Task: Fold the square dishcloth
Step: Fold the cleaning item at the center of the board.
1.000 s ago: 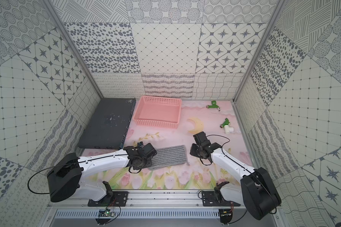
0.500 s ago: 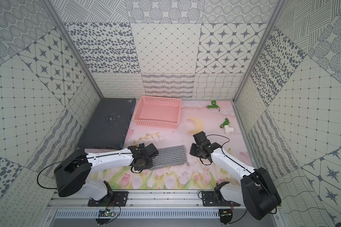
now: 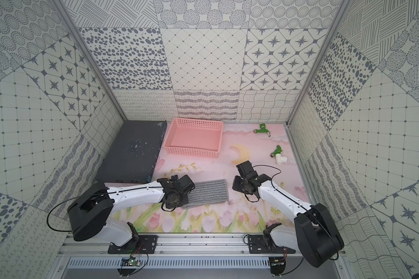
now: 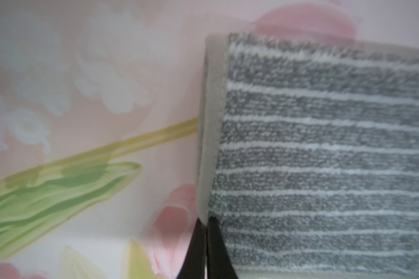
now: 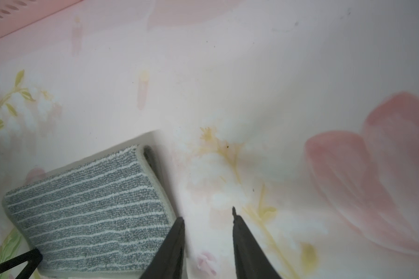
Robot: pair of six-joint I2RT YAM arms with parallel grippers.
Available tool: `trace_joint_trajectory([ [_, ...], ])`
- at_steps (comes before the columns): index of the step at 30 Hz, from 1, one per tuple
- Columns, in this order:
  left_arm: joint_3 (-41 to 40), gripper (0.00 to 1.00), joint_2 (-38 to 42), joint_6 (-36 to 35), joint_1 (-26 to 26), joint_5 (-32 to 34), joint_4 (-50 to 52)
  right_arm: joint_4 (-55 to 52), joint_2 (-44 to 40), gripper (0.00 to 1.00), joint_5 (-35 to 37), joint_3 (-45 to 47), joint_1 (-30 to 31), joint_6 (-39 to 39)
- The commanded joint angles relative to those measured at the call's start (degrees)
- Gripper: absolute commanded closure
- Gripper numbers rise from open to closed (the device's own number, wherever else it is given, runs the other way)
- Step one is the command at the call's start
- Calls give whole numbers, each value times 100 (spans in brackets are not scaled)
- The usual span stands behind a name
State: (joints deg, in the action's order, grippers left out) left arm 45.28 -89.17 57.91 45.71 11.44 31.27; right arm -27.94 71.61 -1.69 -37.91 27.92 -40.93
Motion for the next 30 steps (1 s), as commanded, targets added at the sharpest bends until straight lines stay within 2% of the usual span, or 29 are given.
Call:
trace_joint_trajectory([
  [1,-26,100,-35,-318,-169,438,365,410,13,63,-281,70,97,-181],
  [8,688,100,103,-719,120,1201,1016,815,396,65,-726,140,241,-293],
  [16,1486,100,-22,-829,617,1777,1809,973,867,69,-717,44,360,-348],
  [23,1887,100,4,-1003,884,1694,1932,995,1147,76,-509,85,452,-420],
  [30,2469,100,-315,-1444,1154,1024,1830,1192,1237,86,-505,166,494,-481],
])
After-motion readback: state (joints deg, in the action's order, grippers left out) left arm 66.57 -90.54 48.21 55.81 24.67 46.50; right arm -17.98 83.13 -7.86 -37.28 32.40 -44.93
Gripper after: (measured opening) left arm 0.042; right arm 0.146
